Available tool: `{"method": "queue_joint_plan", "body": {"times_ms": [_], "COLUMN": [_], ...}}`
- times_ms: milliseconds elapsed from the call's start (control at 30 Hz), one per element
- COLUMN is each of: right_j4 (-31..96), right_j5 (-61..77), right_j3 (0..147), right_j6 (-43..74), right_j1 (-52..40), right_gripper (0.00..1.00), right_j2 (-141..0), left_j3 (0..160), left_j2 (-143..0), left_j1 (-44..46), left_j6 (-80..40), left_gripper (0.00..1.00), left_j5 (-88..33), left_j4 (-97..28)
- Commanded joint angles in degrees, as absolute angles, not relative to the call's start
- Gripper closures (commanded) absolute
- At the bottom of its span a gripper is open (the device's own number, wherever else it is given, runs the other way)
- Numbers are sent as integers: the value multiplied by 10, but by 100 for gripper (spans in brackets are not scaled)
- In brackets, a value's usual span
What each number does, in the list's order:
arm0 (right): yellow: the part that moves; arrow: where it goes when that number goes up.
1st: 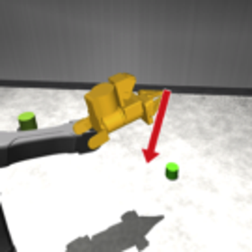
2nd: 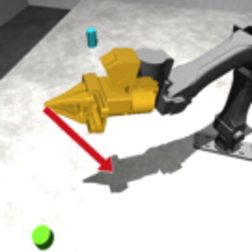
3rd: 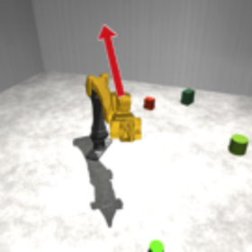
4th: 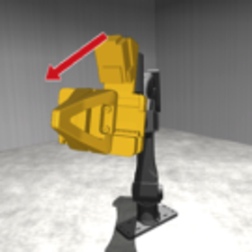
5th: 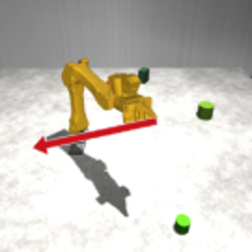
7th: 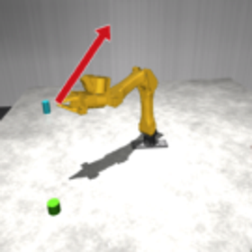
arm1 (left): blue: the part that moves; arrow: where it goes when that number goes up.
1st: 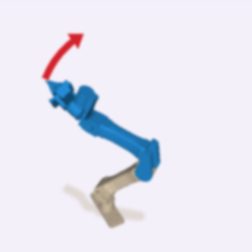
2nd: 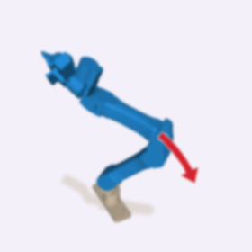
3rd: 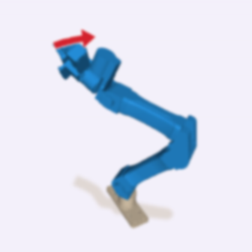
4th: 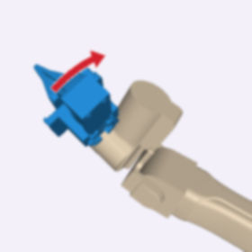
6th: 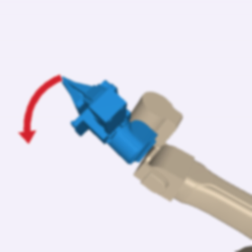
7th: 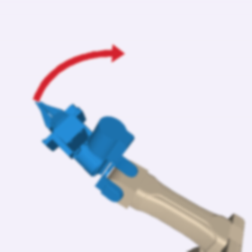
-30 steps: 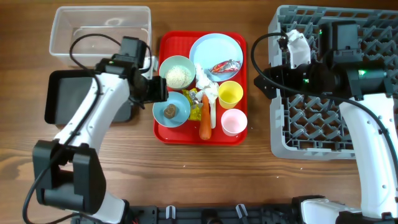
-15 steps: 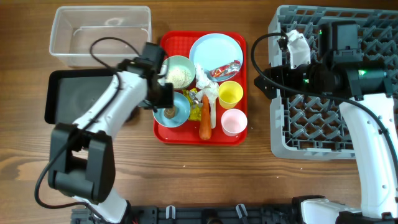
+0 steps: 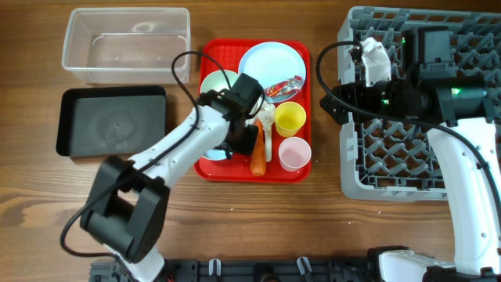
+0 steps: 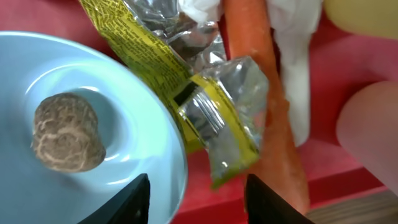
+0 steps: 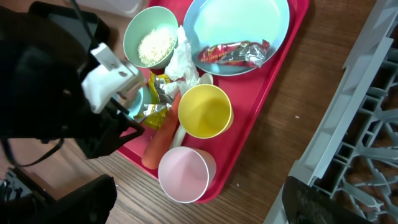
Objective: Sort waste into correct bins and load items into the dishwasher rack
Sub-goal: 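Grasp the light-blue bowl holding the mushroom with the left gripper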
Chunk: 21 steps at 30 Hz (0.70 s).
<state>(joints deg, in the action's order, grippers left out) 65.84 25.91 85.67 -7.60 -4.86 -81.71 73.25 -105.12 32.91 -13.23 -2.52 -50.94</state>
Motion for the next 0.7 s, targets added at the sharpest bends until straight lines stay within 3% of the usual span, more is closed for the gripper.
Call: {"method": "queue_joint_plan", "body": {"times_ms": [0,100,233,333,667], "right_j4": [663,663,663,662,658], "right_j5": [270,270,269,269,269], "right_j3": [865,865,865,865,865], "right_j6": [-73,-74,-74,-74,-74], "right_j1": [-53,-53,-53,-53,-53], "right_gripper": [12,12,12,12,12], "right_j2": [-820,-820,-820,-821,-822], "left_j3": [738,738,738,738,808], "left_j2": [-1086,-1102,-1105,-1105,-1091], "left_j1": [323,321,321,321,319], "left_j6": [-140,-140,-140,-140,-140], "left_gripper": [52,61,87,95,96], "left_j5": [-1,-1,-1,-1,-1], "left_j4": [-498,-488,-484,-484,-571]}}
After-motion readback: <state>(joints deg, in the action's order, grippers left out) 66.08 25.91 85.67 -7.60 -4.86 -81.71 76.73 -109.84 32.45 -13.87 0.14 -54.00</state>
